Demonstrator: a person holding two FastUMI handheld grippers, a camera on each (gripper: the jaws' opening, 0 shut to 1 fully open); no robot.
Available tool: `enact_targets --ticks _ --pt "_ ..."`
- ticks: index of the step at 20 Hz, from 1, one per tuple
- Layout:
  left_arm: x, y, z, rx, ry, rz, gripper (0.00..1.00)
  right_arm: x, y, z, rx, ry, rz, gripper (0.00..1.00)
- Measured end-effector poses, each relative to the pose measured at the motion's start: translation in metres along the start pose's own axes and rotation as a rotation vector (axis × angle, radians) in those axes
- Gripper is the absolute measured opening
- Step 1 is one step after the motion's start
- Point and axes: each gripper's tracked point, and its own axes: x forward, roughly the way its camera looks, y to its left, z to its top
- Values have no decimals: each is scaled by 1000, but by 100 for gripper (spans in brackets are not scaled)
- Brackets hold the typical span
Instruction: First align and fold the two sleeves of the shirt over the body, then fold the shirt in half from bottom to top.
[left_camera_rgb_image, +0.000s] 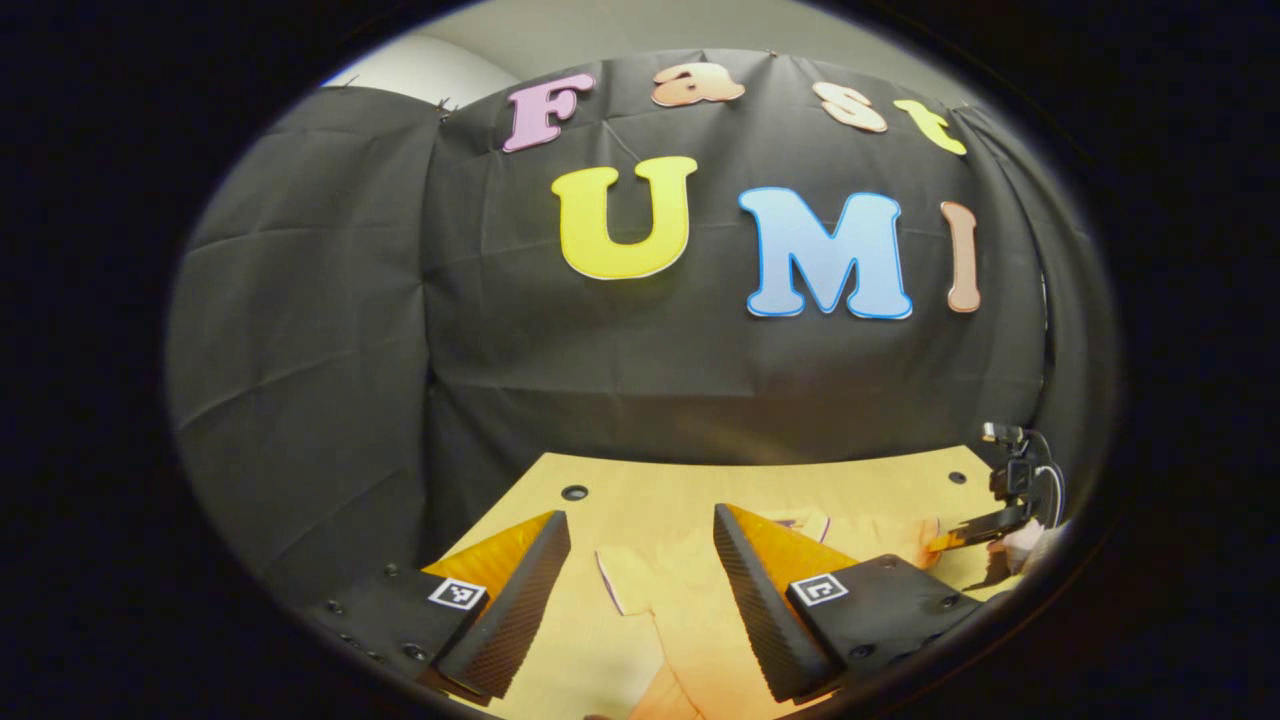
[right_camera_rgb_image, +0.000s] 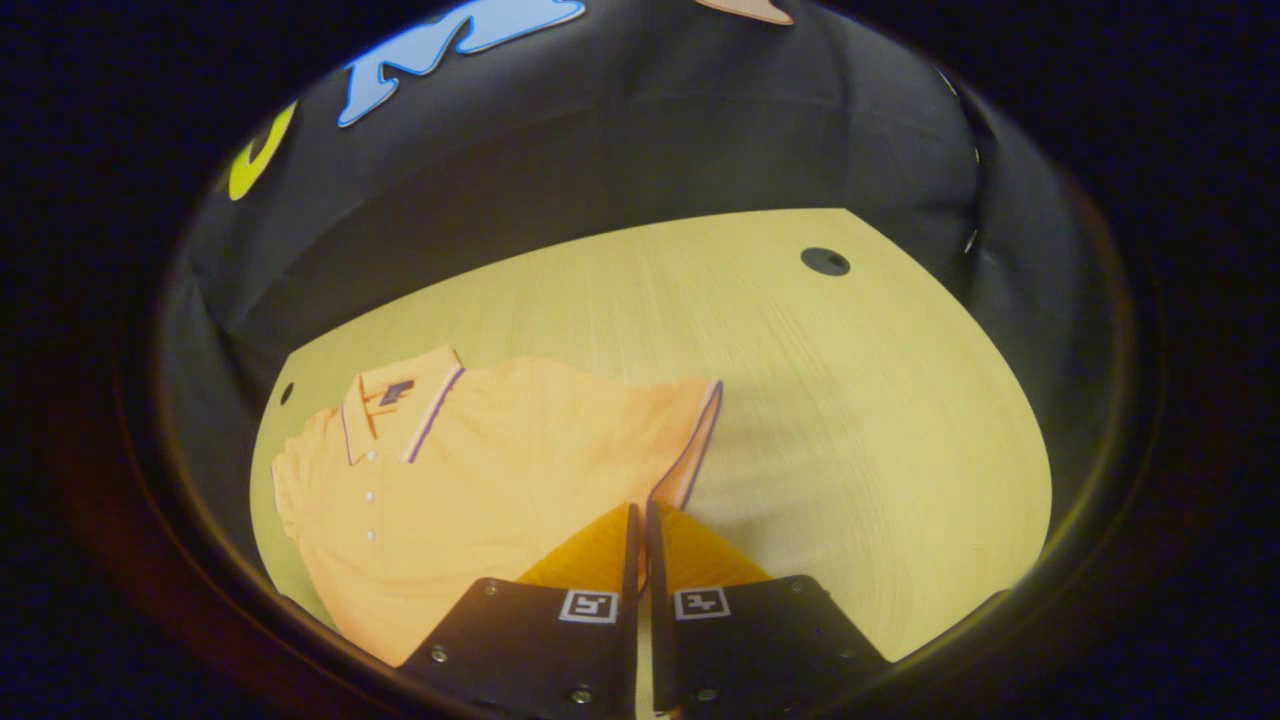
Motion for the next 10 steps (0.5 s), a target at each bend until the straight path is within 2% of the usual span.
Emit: enact_targets --ticks 4,10 --pt "-1 -1 0 -10 -1 -5 94 -11 50 22 -108 -54 67 6" --pt "-8 10 -2 -14 -4 15 94 -17 141 10 -219 -45 208 6"
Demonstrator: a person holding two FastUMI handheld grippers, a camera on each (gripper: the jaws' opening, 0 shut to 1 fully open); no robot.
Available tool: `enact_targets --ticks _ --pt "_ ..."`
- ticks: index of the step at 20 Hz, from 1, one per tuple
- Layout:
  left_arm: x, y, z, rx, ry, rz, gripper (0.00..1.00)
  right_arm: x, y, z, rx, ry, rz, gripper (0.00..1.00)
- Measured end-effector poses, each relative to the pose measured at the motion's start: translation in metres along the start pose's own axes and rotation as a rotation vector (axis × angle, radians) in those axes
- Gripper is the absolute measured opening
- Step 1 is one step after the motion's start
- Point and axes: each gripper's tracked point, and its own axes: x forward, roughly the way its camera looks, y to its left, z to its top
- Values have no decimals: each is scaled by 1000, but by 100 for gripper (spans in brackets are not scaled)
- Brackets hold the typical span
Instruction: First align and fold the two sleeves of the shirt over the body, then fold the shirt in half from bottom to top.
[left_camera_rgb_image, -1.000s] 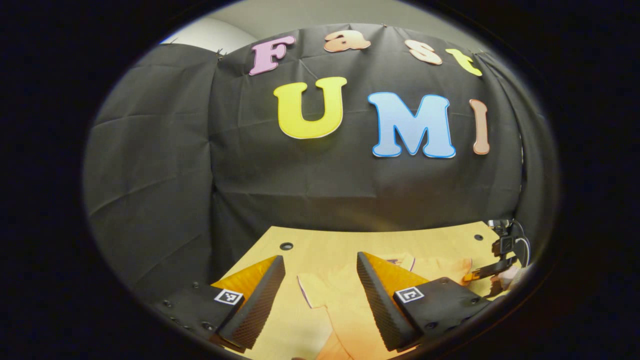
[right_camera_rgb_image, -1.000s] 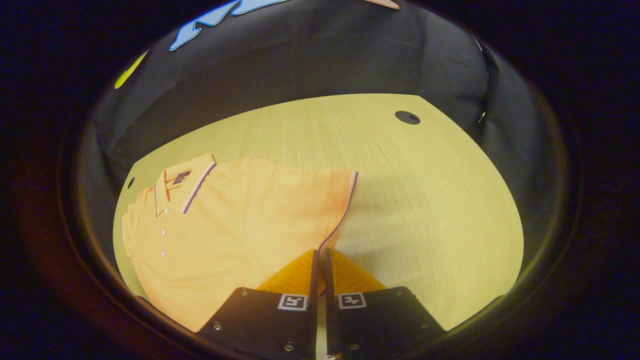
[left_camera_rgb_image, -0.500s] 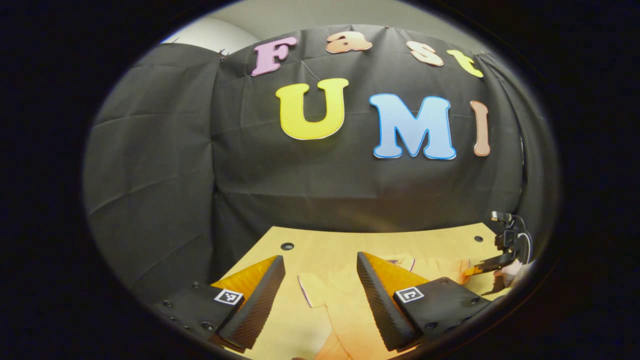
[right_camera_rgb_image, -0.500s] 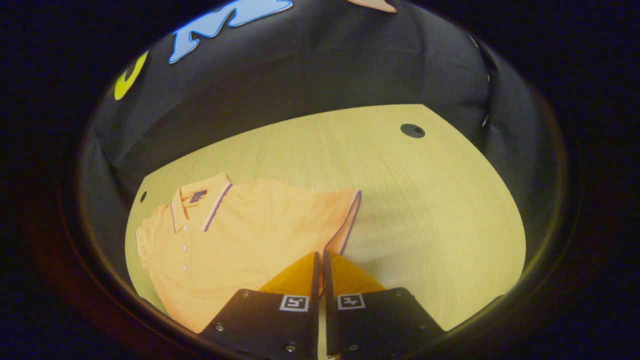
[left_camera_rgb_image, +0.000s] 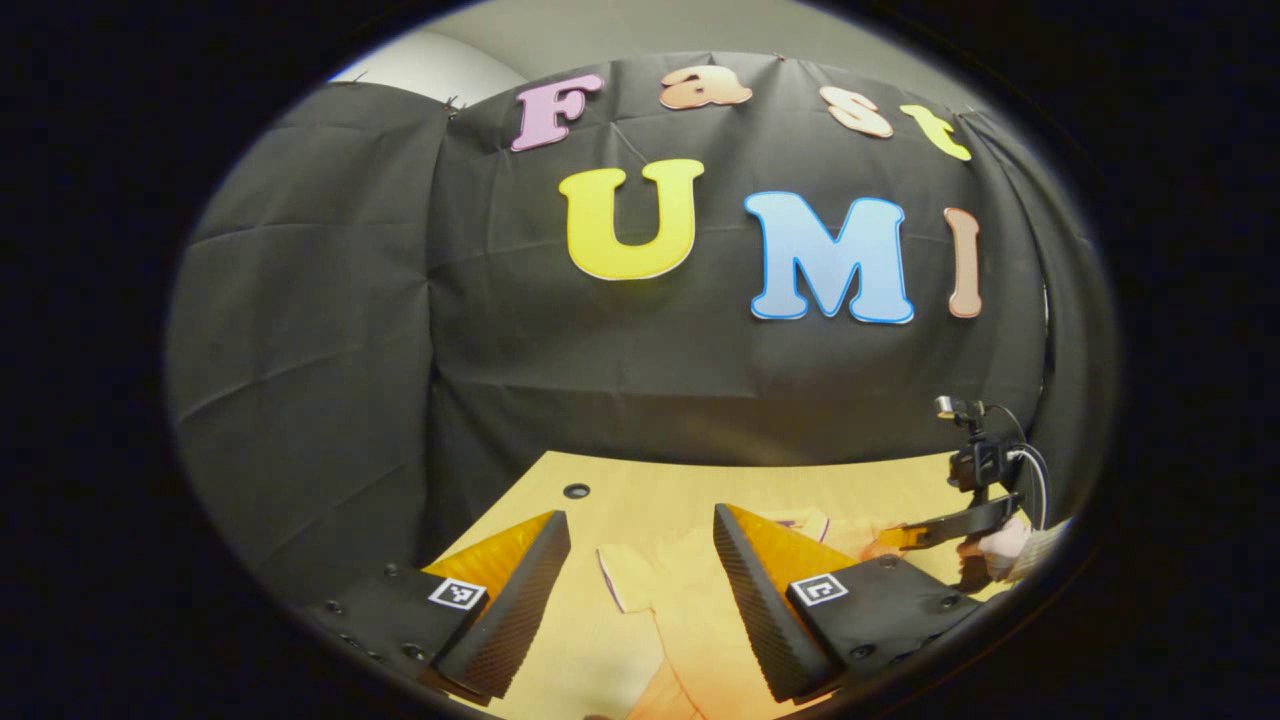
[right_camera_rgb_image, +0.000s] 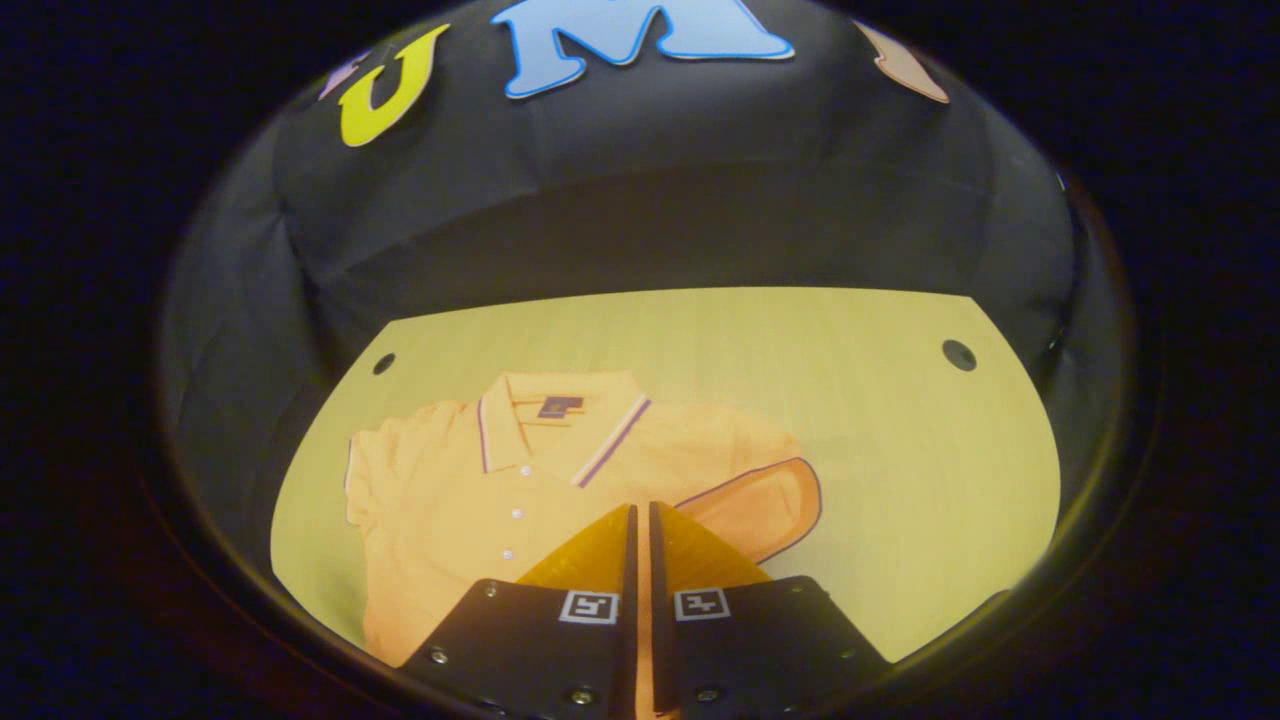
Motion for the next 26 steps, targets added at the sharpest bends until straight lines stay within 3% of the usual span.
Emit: enact_targets --ticks 4,8,12,13,15,23,24,26 --pt "-6 11 -4 3 5 25 94 10 44 -12 -91 28 60 6" --pt "-11 19 -9 -1 11 41 94 16 63 -22 -116 53 77 6" --pt "-9 19 -19 -11 28 41 95 11 58 -18 -136 36 55 6" --pt "-7 17 -22 -15 35 34 95 11 54 -18 -141 31 48 20" --pt "0 13 -29 -20 47 20 95 4 51 -13 -143 14 45 29" --pt "65 2 -85 -25 147 -49 95 -38 36 -6 -87 -50 42 29" --pt "76 3 -94 -30 162 -55 95 -44 33 -7 -80 -56 39 25" --pt "98 4 -114 -26 201 -57 95 -57 24 -13 -60 -67 26 29"
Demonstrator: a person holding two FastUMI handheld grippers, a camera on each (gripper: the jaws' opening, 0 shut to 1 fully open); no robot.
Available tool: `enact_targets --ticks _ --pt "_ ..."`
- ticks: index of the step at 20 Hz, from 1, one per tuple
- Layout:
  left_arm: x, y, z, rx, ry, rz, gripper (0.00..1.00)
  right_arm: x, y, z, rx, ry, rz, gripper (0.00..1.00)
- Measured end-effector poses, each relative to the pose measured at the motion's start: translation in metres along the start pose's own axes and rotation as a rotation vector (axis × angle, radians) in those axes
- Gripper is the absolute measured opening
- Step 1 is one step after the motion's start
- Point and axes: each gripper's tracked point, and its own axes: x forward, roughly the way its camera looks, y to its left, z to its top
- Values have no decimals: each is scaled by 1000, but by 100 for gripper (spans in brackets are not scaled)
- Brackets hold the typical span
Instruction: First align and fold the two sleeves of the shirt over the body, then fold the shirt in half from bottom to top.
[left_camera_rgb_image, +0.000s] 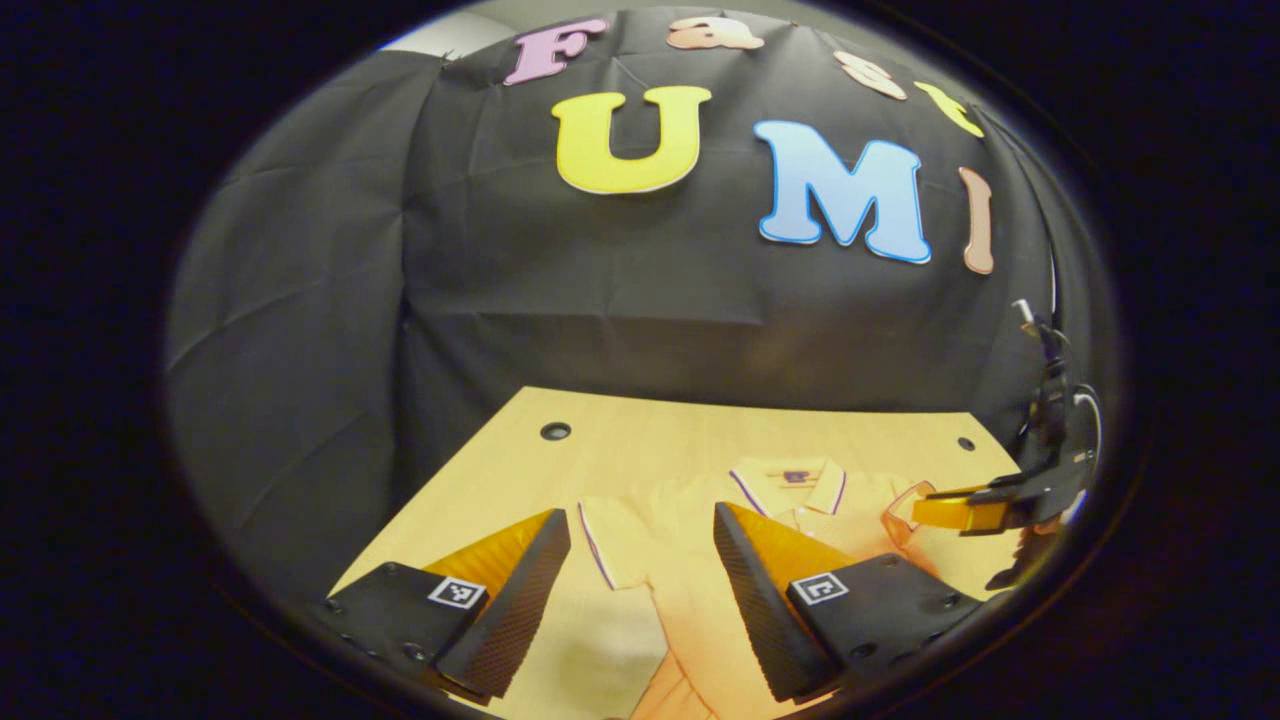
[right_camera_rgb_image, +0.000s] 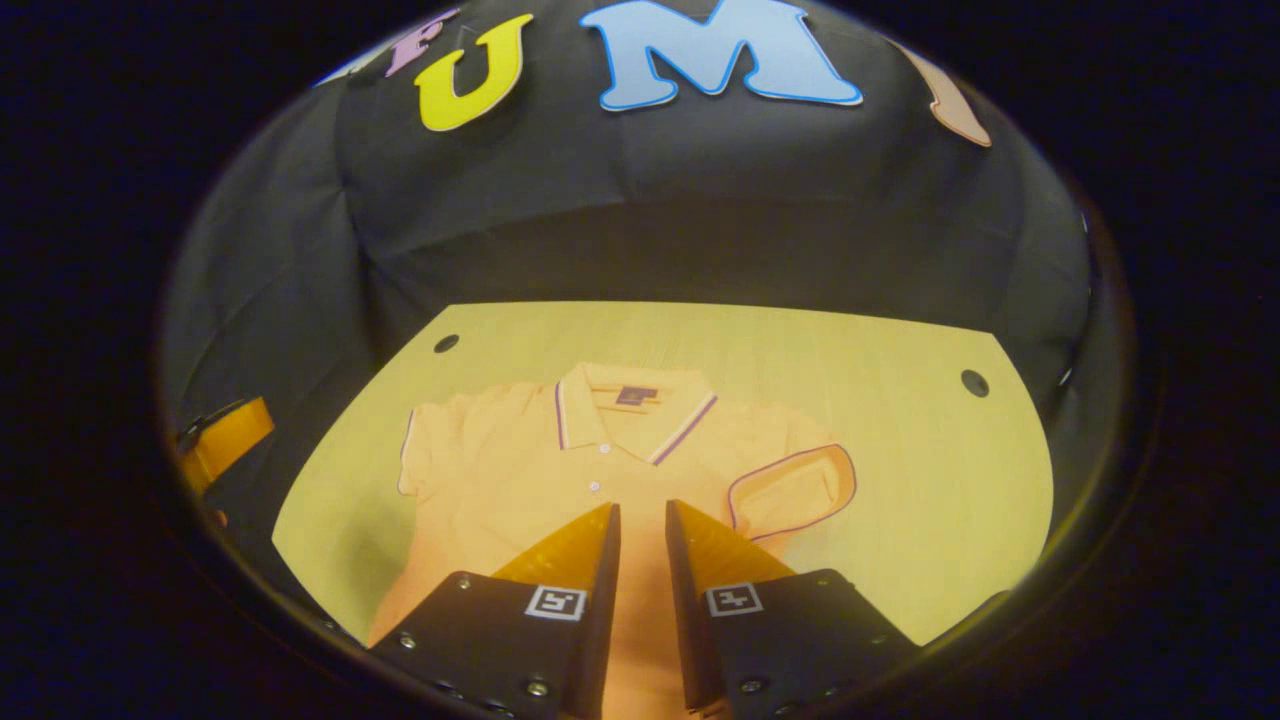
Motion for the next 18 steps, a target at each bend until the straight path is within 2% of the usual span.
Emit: enact_targets --ticks 3,9,18 --pt "38 6 -33 6 77 3 95 -21 -11 -13 44 -12 -18 29" --pt "95 19 -87 -44 199 34 94 -64 -37 -47 123 -2 -83 29" --pt "144 44 -148 -48 323 116 94 -105 -72 -102 231 52 -196 29"
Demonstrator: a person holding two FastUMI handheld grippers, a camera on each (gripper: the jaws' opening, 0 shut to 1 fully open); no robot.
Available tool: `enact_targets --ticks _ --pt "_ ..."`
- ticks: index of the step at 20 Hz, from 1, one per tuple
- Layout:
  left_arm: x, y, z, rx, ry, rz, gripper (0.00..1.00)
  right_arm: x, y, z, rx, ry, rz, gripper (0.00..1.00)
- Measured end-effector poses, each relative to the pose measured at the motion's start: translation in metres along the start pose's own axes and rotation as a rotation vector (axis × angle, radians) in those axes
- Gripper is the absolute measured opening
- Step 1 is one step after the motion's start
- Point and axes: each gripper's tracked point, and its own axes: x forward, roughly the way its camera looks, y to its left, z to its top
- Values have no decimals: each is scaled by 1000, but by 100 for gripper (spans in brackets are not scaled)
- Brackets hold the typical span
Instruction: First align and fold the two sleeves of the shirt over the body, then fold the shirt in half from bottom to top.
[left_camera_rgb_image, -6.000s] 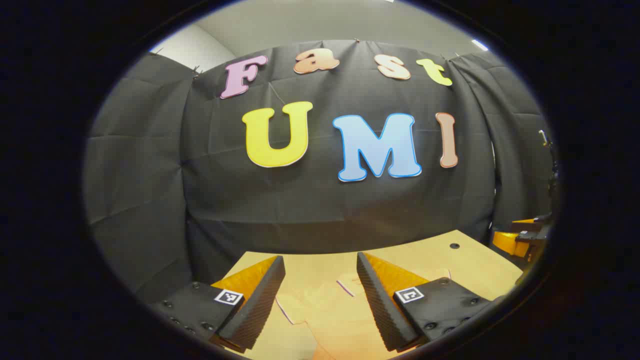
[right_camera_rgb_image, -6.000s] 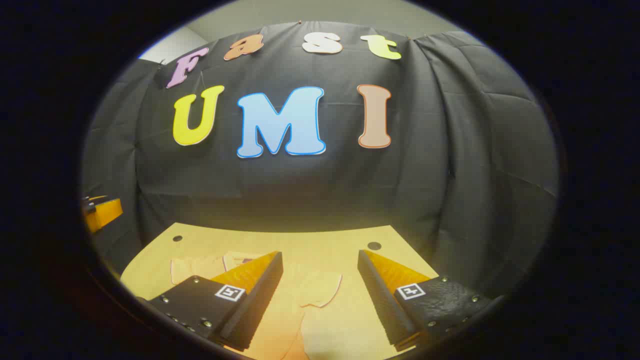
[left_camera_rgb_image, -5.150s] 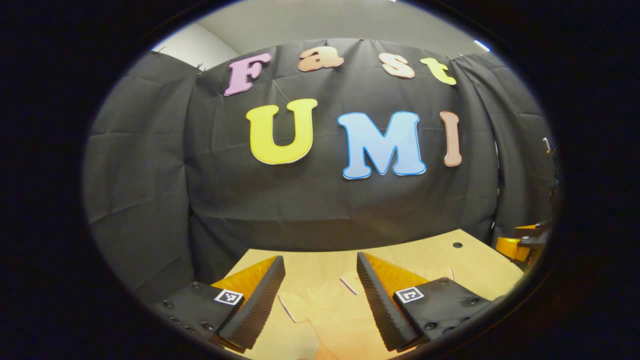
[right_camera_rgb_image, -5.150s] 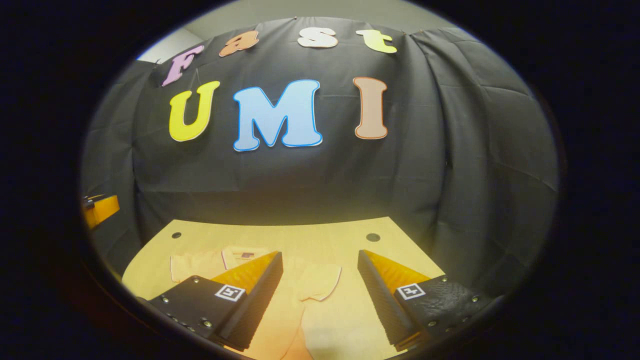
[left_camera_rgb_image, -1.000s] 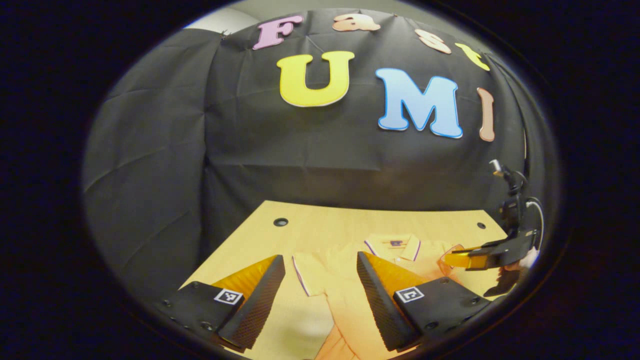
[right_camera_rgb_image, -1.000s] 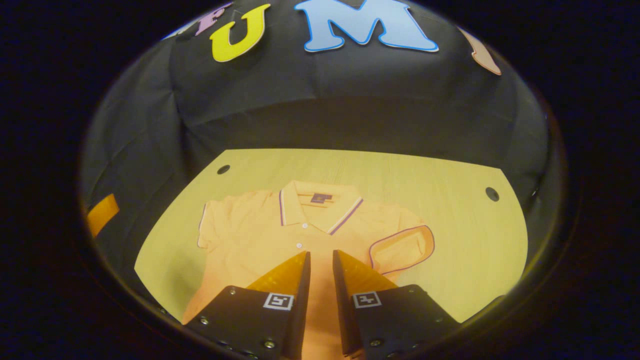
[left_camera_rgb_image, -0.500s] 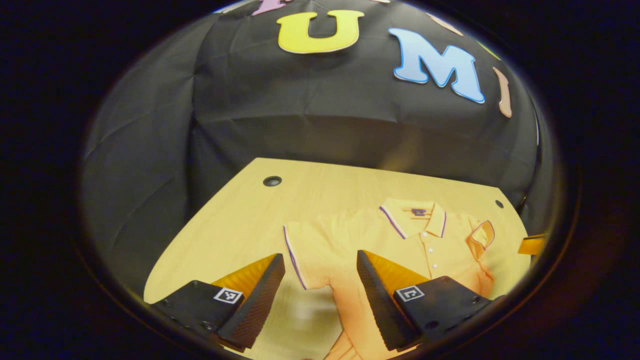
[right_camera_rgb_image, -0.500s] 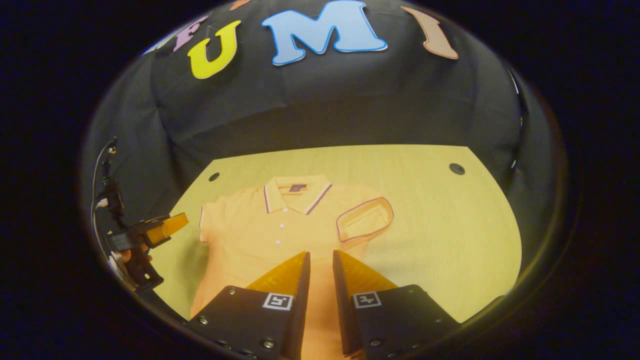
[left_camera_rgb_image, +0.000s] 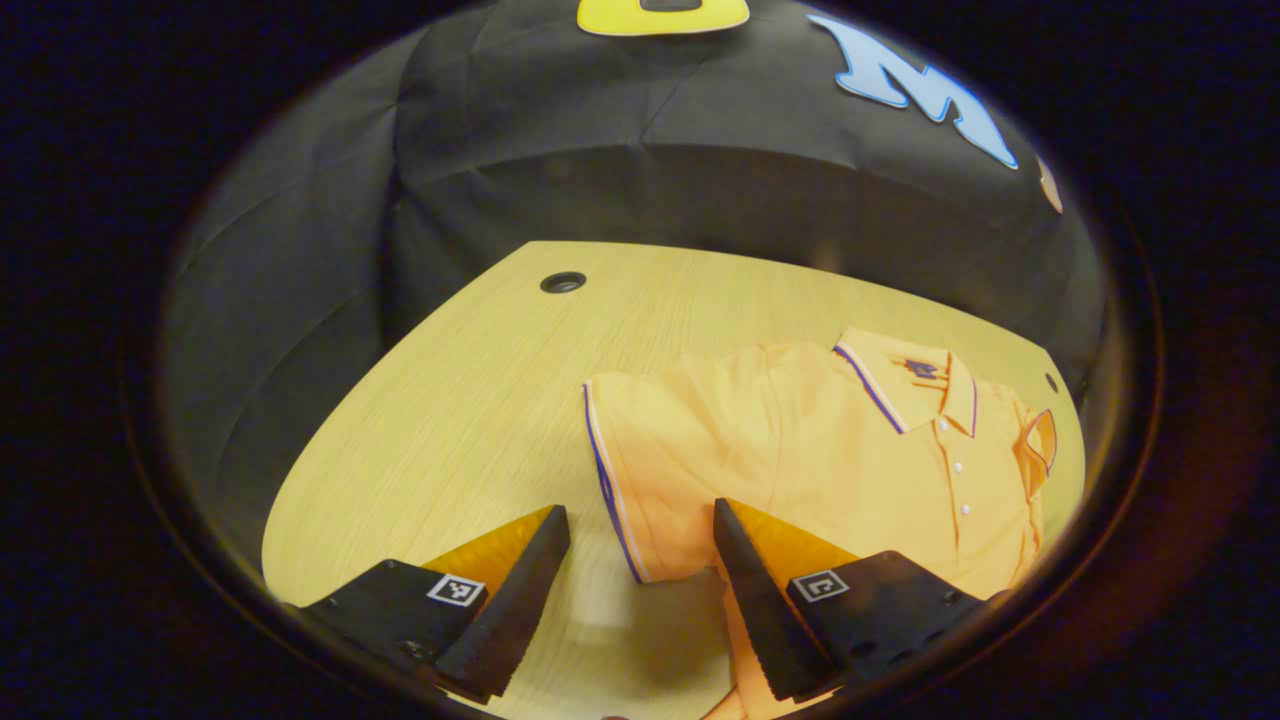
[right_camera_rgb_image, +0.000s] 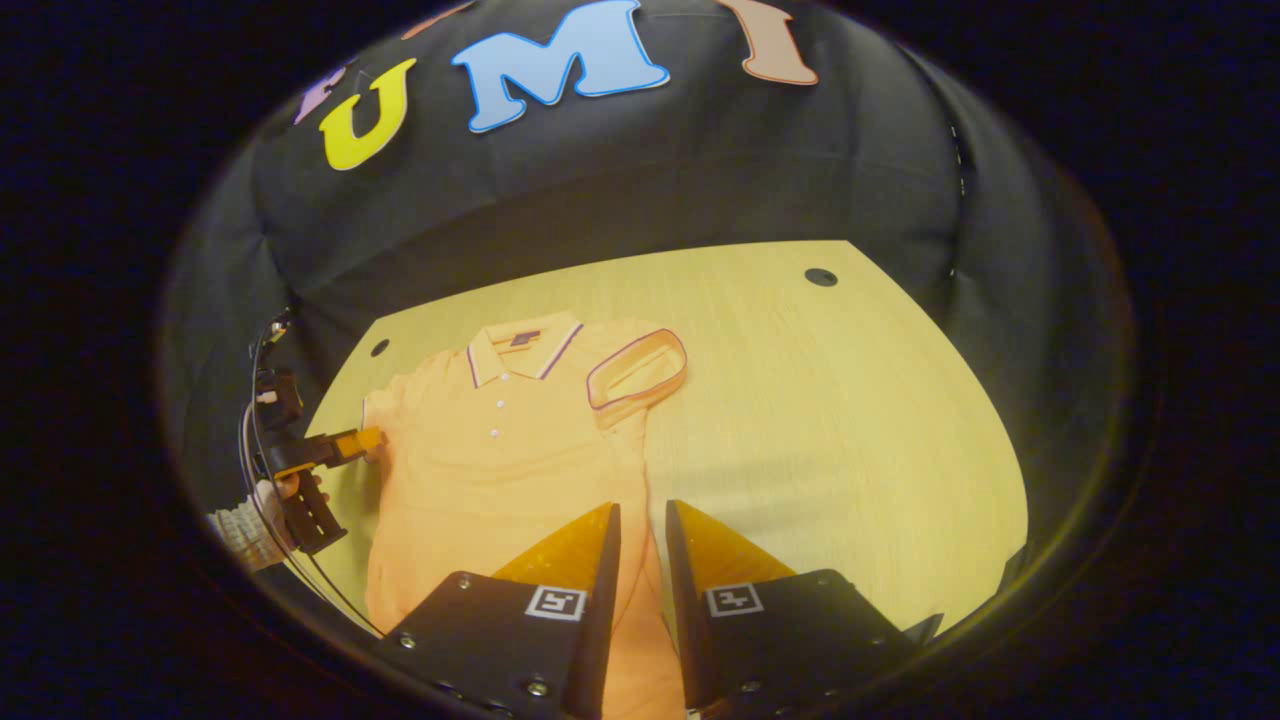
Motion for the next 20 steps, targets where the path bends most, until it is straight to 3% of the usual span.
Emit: enact_targets --ticks 8,10,11,14,16,19,20 --pt "3 -1 0 -8 -1 17 98 -2 -9 -12 52 16 -29 29" --pt "4 -8 1 10 3 -4 87 -1 -7 -13 52 18 -27 29" --pt "5 -13 2 16 1 -15 65 -1 -6 -13 53 19 -26 29" --pt "6 -17 4 31 2 -27 32 -1 -6 -14 47 24 -30 29" --pt "3 -19 3 49 15 -25 16 0 -7 -15 44 28 -33 29" --pt "4 -21 4 92 32 -28 14 -1 -8 -14 54 29 -32 29" --pt "3 -22 5 105 34 -29 7 -2 -10 -13 55 30 -33 29"
